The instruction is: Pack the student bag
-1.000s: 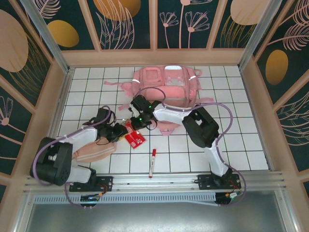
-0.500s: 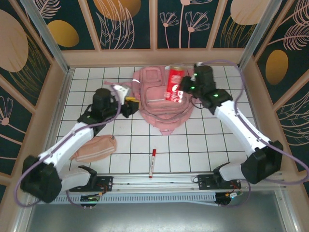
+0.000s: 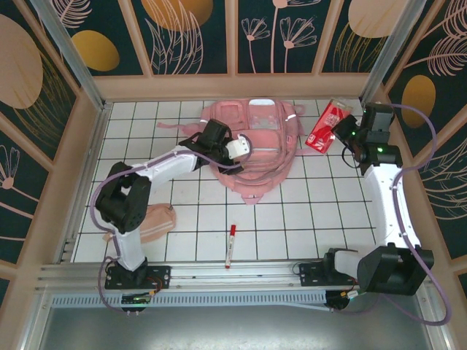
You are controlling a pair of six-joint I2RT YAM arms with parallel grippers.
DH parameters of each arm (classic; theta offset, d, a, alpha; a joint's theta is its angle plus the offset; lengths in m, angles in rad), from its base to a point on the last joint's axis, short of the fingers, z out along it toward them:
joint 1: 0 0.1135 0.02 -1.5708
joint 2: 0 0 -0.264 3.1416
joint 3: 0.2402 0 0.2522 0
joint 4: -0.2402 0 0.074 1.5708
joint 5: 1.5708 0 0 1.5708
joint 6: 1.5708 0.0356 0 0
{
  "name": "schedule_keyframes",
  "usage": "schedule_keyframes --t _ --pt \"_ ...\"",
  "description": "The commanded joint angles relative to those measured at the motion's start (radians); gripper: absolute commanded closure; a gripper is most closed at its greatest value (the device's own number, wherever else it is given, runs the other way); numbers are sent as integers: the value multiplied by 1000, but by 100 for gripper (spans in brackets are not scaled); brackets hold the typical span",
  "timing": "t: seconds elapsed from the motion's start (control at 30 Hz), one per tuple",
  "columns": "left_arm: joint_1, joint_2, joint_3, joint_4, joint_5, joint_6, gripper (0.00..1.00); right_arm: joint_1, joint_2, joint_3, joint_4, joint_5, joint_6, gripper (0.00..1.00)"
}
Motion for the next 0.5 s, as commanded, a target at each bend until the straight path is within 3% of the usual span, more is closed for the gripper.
schedule_keyframes --t 0.0,0.1,0.23,0.33,0.47 --pt "-4 54 51 -53 -36 121 33 -15 2 9 -38 -70 -22 100" --pt "-4 110 102 -43 -95 107 39 -22 22 26 -48 -99 -29 100" --pt "-4 131 156 -10 -128 47 80 -23 40 26 -48 -151 -18 100" --pt "-4 97 171 28 -137 -13 97 -22 51 -9 -53 -255 1 100" --pt "-3 41 186 73 -183 -126 100 -18 63 -67 -84 -426 51 100"
